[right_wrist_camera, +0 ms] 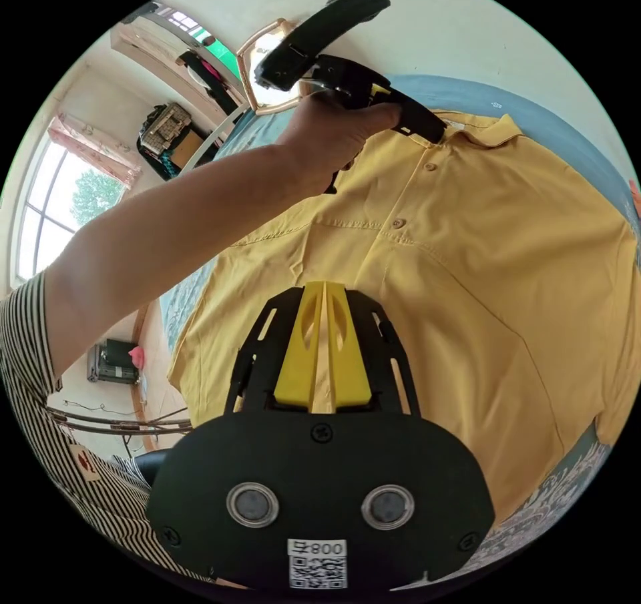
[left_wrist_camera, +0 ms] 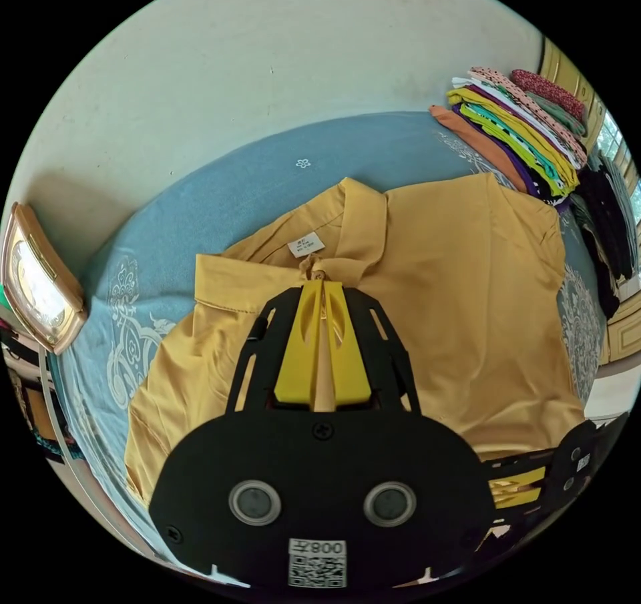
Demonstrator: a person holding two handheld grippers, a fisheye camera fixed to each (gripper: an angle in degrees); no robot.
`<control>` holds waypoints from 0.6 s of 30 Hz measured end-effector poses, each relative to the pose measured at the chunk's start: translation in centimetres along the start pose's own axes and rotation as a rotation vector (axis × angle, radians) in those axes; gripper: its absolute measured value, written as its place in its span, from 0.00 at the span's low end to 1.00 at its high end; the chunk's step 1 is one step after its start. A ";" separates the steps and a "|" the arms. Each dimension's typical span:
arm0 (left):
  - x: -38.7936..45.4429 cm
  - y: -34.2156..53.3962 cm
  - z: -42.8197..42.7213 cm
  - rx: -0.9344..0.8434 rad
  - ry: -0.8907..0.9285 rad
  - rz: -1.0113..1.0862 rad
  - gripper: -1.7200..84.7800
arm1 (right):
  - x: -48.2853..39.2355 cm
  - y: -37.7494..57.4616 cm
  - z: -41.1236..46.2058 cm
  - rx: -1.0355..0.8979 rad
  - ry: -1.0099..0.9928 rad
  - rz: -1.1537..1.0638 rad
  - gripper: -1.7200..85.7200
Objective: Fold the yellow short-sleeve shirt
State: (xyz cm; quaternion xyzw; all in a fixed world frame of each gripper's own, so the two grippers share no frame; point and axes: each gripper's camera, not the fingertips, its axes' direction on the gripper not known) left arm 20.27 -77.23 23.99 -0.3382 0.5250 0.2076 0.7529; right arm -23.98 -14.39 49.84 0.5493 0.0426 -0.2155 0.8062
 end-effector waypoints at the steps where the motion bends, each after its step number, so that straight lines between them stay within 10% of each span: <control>1: 0.0 0.8 -0.4 -0.003 0.007 -0.003 0.02 | -0.6 1.4 -1.1 0.007 -0.013 -0.003 0.03; 18: 6.0 33.7 -10.9 -0.085 0.637 -0.074 0.05 | -8.7 19.1 -7.5 -0.235 0.253 0.028 0.09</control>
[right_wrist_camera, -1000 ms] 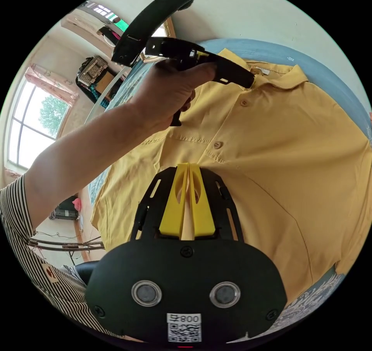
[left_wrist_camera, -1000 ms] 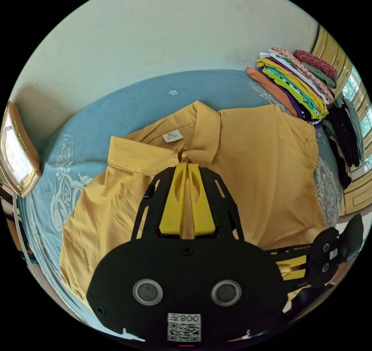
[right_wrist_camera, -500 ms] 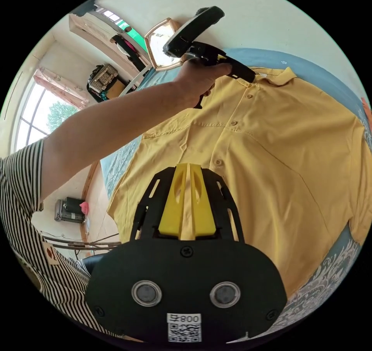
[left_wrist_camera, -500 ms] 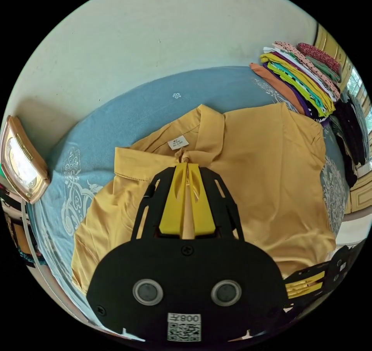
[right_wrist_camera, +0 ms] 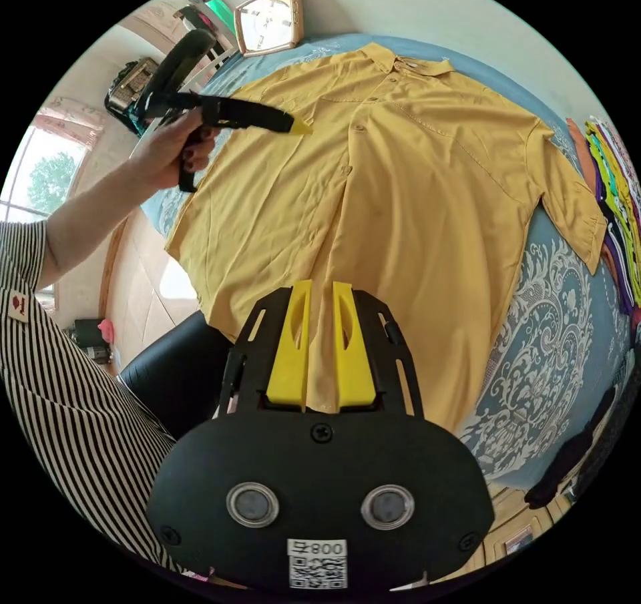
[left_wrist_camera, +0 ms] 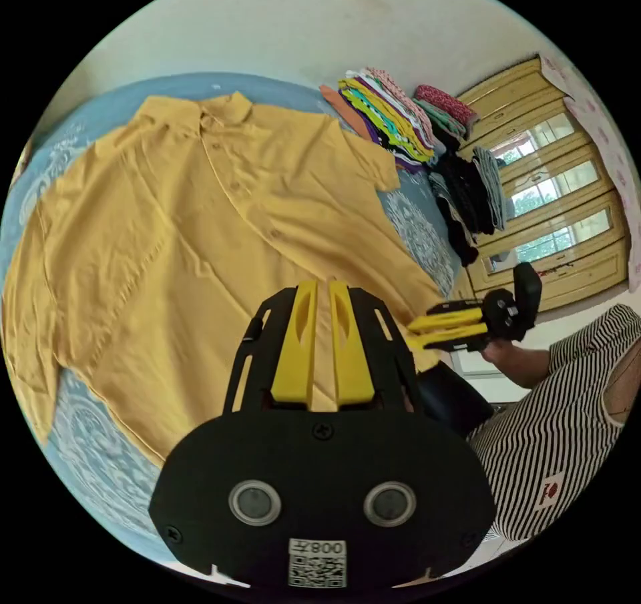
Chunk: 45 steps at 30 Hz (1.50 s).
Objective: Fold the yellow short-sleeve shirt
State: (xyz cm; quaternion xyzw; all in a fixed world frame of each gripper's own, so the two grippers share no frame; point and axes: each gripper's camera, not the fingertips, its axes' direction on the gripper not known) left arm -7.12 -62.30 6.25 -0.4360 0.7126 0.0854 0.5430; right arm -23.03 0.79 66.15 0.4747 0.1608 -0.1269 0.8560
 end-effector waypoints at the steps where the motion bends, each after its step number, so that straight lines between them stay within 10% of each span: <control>1: 1.1 3.5 0.8 -0.019 0.027 -0.041 0.05 | -0.7 0.4 -0.2 -0.003 0.025 -0.014 0.09; 11: 5.3 20.0 1.6 0.051 0.206 -0.232 0.05 | 0.1 2.9 2.7 -0.109 0.211 0.015 0.07; 18: 5.7 24.5 3.2 0.104 0.320 -0.231 0.07 | 13.2 6.3 1.0 0.063 -0.673 0.270 0.03; 25: 5.7 28.3 7.4 0.185 0.634 -0.277 0.12 | 18.0 9.2 3.0 0.067 -0.855 0.321 0.02; 45: 10.6 40.2 7.6 0.145 0.635 -0.336 0.03 | 19.4 14.1 6.0 0.077 -0.753 0.368 0.03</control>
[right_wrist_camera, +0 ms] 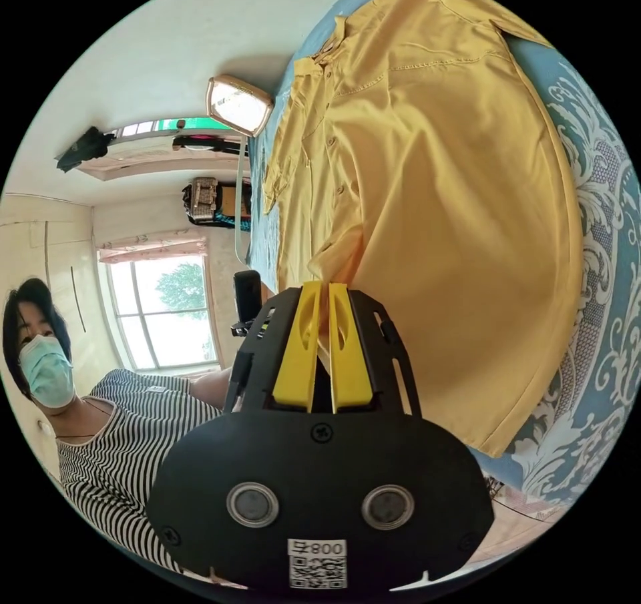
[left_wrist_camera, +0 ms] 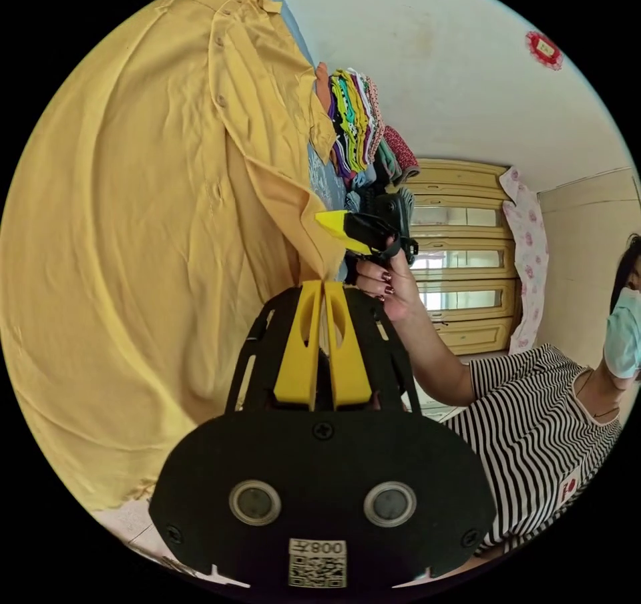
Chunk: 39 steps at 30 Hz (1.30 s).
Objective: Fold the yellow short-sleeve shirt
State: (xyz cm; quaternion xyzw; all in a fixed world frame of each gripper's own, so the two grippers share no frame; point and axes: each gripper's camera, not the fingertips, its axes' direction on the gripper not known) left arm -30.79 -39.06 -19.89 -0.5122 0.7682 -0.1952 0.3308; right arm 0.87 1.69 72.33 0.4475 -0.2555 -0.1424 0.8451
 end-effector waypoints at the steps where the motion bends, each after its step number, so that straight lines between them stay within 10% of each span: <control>1: -0.2 0.8 -0.2 0.012 0.002 -0.013 0.03 | 0.0 0.4 -0.2 0.005 0.036 0.002 0.03; 9: -0.3 4.7 -0.2 0.006 -0.019 -0.047 0.04 | 1.3 2.7 0.8 -0.044 0.264 0.041 0.02; 39: 3.2 9.1 1.0 -0.076 -0.248 0.022 0.04 | 1.8 4.2 -0.6 -0.023 0.110 0.074 0.02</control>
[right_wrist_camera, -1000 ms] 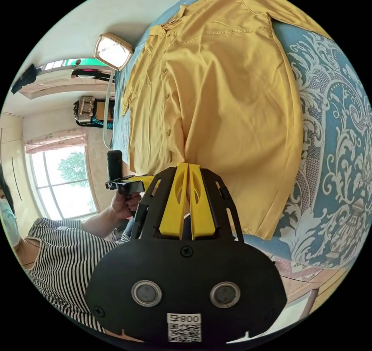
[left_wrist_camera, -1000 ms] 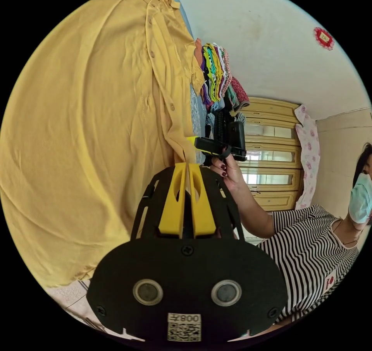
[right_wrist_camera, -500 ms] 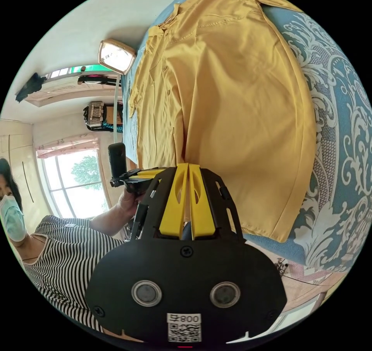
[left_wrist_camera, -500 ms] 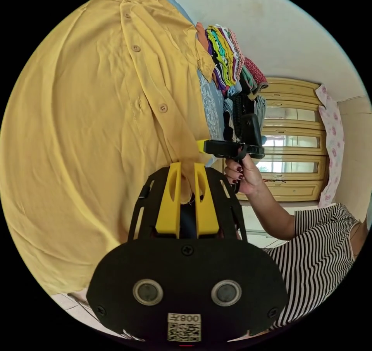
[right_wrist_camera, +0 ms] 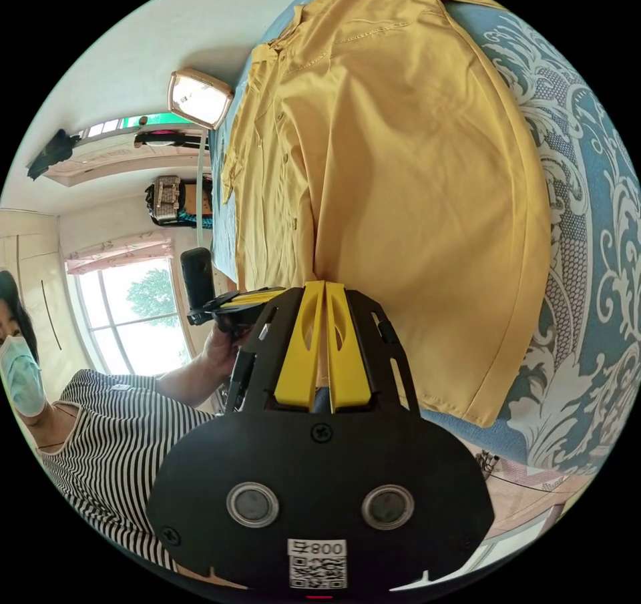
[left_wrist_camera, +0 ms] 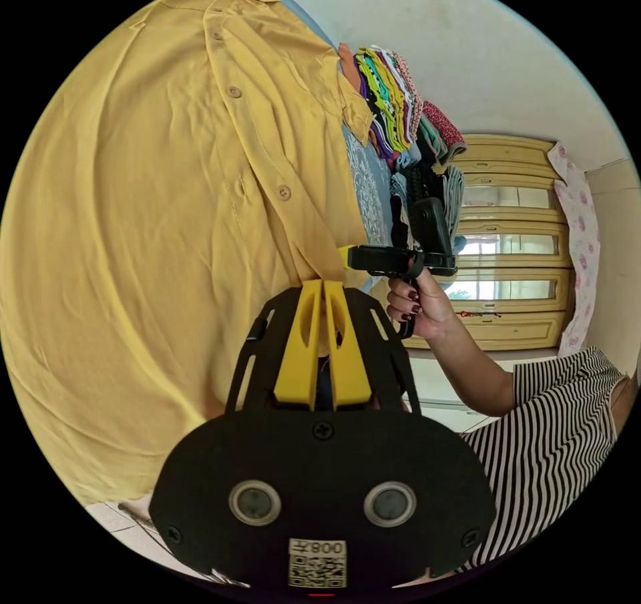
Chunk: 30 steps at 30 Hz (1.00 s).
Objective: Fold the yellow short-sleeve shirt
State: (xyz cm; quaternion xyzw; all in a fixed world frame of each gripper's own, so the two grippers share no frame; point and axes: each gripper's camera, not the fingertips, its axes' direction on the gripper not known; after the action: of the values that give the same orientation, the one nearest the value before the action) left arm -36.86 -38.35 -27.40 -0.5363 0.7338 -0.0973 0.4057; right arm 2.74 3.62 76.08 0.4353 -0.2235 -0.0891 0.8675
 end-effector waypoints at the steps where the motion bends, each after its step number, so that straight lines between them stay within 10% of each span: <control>1: 0.0 0.2 -0.3 -0.001 0.008 0.002 0.03 | -0.1 0.0 -0.1 -0.001 0.000 0.001 0.02; 30: -7.1 5.7 -12.4 0.035 0.020 -0.141 0.02 | -9.4 3.1 -7.7 0.062 0.750 0.004 0.08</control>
State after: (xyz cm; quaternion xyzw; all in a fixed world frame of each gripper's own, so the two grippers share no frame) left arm -48.87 -33.45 -19.16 -0.5782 0.6964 -0.1438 0.3999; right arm -2.11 14.29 71.66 0.4633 0.1061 0.0849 0.8757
